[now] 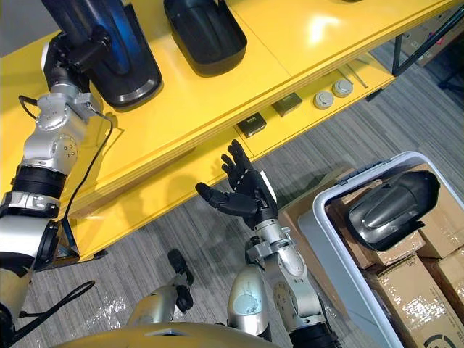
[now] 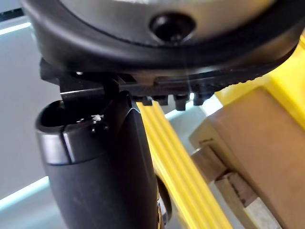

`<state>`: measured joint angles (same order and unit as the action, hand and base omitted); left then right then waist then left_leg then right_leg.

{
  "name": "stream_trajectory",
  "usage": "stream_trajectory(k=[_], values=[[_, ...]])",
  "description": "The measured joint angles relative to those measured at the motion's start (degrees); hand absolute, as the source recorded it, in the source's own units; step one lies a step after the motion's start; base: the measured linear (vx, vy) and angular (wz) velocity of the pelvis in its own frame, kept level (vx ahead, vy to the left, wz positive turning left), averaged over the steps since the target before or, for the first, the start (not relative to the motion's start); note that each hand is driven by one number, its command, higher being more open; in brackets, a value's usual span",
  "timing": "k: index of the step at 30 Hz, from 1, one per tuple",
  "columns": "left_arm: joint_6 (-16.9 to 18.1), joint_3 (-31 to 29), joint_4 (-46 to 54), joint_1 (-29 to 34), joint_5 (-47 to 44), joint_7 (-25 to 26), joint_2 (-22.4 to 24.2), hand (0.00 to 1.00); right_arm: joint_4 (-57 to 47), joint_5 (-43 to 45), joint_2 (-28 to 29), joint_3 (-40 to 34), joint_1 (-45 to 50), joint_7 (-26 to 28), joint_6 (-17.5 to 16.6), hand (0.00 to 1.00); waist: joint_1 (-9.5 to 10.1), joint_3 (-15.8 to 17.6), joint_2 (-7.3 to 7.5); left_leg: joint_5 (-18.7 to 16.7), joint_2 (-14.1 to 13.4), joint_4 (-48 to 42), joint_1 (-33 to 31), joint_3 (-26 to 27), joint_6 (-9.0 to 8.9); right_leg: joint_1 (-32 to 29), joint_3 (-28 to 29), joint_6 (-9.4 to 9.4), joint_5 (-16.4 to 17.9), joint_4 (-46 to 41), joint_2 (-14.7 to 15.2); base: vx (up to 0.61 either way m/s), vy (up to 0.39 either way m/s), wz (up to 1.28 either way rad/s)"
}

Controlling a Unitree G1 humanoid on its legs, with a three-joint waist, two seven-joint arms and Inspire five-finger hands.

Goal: Walk over and take three plastic housings, then place them on the shelf

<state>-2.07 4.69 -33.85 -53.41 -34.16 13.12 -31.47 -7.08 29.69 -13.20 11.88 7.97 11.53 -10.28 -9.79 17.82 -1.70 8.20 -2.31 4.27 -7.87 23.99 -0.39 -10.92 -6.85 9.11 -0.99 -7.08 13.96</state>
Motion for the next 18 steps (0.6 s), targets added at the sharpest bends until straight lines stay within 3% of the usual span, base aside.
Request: stream_trajectory(k=[11, 18], values=[[-4.4, 0.0, -1.7, -5.7, -2.2, -2.5, -2.6, 0.0, -0.7, 0.0, -0.3, 1.9, -2.9, -3.6, 0.0, 1.0, 0.19, 4.2, -0.2, 1.1, 0.1, -0.1, -1.7, -1.5, -0.06, -3.9, -0.6, -0.52, 2.9, -6.7, 1.0, 0.01, -0.021, 0.07], [-7.6, 0.0, -3.2, -7.3, -1.3, -3.1, -3.2, 0.0, -0.7, 0.0, -0.5, 2.3, -3.2, -4.3, 0.0, 1.0, 0.19, 4.6, -0.35, 1.3, 0.0, -0.1, -1.7, -1.8, -0.25, -4.3, -0.7, -0.48, 3.6, -8.0, 1.1, 0.03, -0.026, 0.03]])
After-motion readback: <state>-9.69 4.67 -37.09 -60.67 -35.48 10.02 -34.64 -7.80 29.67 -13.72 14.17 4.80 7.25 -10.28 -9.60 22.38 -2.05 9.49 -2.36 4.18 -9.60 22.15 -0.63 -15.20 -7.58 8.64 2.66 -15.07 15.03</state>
